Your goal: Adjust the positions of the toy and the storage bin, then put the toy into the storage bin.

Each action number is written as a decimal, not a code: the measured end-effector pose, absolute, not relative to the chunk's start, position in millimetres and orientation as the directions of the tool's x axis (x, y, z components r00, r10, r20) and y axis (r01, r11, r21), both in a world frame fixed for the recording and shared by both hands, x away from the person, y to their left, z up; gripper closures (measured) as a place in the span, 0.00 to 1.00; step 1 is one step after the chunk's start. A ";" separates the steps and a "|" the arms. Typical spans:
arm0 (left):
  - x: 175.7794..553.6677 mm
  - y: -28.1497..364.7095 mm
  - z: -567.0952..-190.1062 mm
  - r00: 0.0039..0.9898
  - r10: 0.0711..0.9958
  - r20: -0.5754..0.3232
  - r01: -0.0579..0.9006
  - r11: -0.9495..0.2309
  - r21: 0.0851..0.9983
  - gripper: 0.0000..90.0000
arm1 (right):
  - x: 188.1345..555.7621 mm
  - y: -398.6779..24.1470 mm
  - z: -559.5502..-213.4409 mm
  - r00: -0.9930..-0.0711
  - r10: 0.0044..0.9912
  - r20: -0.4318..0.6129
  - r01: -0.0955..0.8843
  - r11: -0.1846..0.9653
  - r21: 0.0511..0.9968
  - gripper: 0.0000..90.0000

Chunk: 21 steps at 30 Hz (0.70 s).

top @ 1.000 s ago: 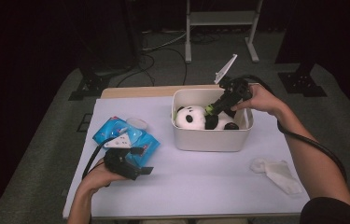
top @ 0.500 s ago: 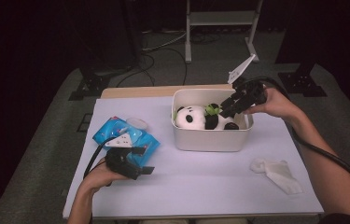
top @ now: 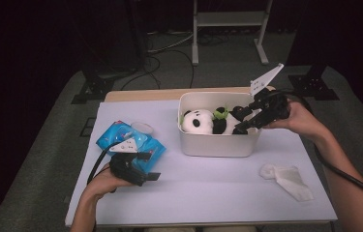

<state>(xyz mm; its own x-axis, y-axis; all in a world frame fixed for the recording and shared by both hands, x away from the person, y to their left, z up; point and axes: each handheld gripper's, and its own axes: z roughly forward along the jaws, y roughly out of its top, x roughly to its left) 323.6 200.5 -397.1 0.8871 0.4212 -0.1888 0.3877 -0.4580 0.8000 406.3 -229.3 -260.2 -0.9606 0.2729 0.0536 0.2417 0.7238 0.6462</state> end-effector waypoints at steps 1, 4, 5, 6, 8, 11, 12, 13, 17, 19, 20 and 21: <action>323.7 200.3 -397.1 0.887 0.421 -0.188 0.387 -0.459 0.800 0.12 | 404.5 -230.9 -260.4 -0.960 0.273 0.053 0.241 0.722 0.649 0.48; 324.0 200.0 -398.0 0.886 0.421 -0.192 0.390 -0.456 0.800 0.12 | 400.0 -235.4 -262.3 -0.957 0.284 0.060 0.253 0.715 0.652 0.48; 323.9 199.9 -398.0 0.885 0.423 -0.194 0.393 -0.456 0.799 0.12 | 398.5 -238.4 -263.7 -0.955 0.288 0.071 0.262 0.707 0.657 0.48; 323.9 200.0 -398.0 0.884 0.425 -0.193 0.394 -0.457 0.798 0.12 | 397.9 -239.7 -264.4 -0.955 0.288 0.072 0.263 0.705 0.659 0.48; 323.8 200.0 -397.5 0.885 0.426 -0.188 0.391 -0.460 0.797 0.12 | 396.0 -243.1 -265.7 -0.953 0.296 0.068 0.265 0.704 0.659 0.47; 322.6 200.1 -396.0 0.885 0.428 -0.184 0.387 -0.454 0.803 0.12 | 391.4 -247.7 -268.5 -0.950 0.303 0.071 0.272 0.697 0.664 0.47; 322.2 200.2 -395.6 0.886 0.427 -0.182 0.385 -0.457 0.802 0.12 | 390.1 -249.1 -269.6 -0.949 0.306 0.078 0.277 0.693 0.666 0.47; 321.9 200.2 -395.3 0.885 0.429 -0.182 0.386 -0.457 0.801 0.12 | 389.0 -250.4 -270.9 -0.949 0.305 0.081 0.279 0.689 0.669 0.47; 320.3 200.3 -393.3 0.886 0.429 -0.177 0.381 -0.453 0.806 0.12 | 382.3 -255.2 -276.3 -0.944 0.316 0.093 0.292 0.675 0.677 0.46; 319.5 200.4 -391.5 0.888 0.425 -0.174 0.375 -0.451 0.810 0.12 | 379.6 -257.1 -278.7 -0.942 0.321 0.103 0.302 0.669 0.679 0.47; 319.4 200.5 -391.0 0.888 0.426 -0.176 0.375 -0.447 0.812 0.12 | 378.4 -257.8 -279.5 -0.942 0.321 0.100 0.300 0.668 0.681 0.47; 319.4 200.7 -390.9 0.888 0.426 -0.176 0.375 -0.445 0.813 0.12 | 377.2 -258.6 -280.6 -0.941 0.324 0.099 0.302 0.669 0.679 0.47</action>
<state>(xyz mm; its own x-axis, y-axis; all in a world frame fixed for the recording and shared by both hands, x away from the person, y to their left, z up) 319.4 200.7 -390.9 0.8876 0.4256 -0.1763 0.3751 -0.4453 0.8130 377.2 -258.6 -280.6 -0.9409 0.3238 0.0992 0.3018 0.6688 0.6794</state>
